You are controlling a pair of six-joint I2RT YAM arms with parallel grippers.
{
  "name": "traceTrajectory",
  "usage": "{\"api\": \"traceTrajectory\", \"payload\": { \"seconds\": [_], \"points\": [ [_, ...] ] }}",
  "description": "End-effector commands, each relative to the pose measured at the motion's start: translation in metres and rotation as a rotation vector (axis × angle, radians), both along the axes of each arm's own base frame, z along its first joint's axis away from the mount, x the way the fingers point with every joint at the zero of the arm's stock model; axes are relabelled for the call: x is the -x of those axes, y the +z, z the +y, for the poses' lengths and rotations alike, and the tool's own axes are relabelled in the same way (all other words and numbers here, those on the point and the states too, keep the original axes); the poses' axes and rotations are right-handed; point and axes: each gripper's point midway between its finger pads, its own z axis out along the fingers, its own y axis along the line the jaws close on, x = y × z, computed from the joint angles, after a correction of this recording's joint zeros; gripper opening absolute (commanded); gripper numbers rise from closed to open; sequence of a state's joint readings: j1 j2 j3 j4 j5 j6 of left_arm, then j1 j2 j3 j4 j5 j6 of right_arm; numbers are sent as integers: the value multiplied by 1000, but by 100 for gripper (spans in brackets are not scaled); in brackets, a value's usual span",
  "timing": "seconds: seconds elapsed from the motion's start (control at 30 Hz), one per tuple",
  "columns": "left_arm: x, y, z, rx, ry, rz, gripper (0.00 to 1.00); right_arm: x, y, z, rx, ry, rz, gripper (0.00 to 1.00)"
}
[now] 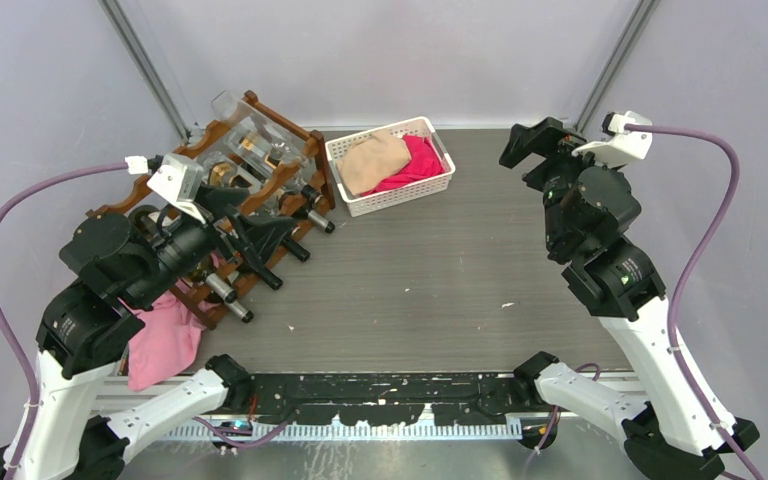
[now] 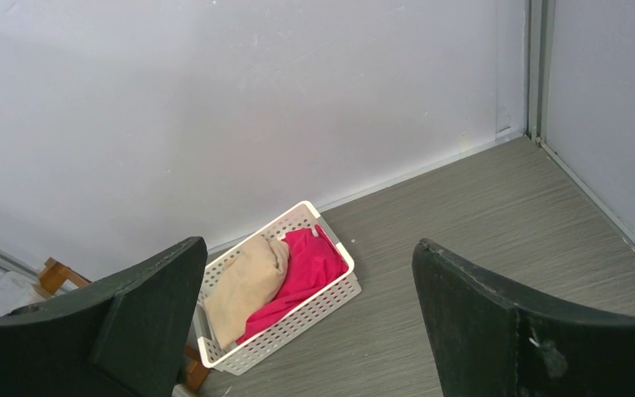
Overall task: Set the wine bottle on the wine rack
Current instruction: Reset both arms
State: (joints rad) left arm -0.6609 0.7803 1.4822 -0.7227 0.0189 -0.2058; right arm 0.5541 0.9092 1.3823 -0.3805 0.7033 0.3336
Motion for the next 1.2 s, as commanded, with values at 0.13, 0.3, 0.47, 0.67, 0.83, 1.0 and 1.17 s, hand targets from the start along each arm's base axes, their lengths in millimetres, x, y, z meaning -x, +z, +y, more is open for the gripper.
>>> {"api": "traceTrajectory", "payload": {
  "seconds": [0.13,0.3,0.47,0.67,0.83,1.0,1.17],
  "points": [
    [-1,11,3,27,13,-45,100,5,18,-4,-30,-4,-64,100],
    [0,11,4,26,15,-44,100,6,18,-5,-29,-6,-67,100],
    [0,9,3,25,14,-41,100,6,18,-6,-30,-9,-68,100],
    [0,7,3,25,12,-36,100,6,17,-5,-33,-9,-66,100],
    [0,7,3,28,12,-37,100,7,19,-6,-35,-9,-73,100],
    [0,8,3,29,12,-38,100,9,20,-8,-34,-9,-79,100],
    [1,8,3,30,9,-39,100,11,22,-9,-37,-14,-85,100]
  ]
}}
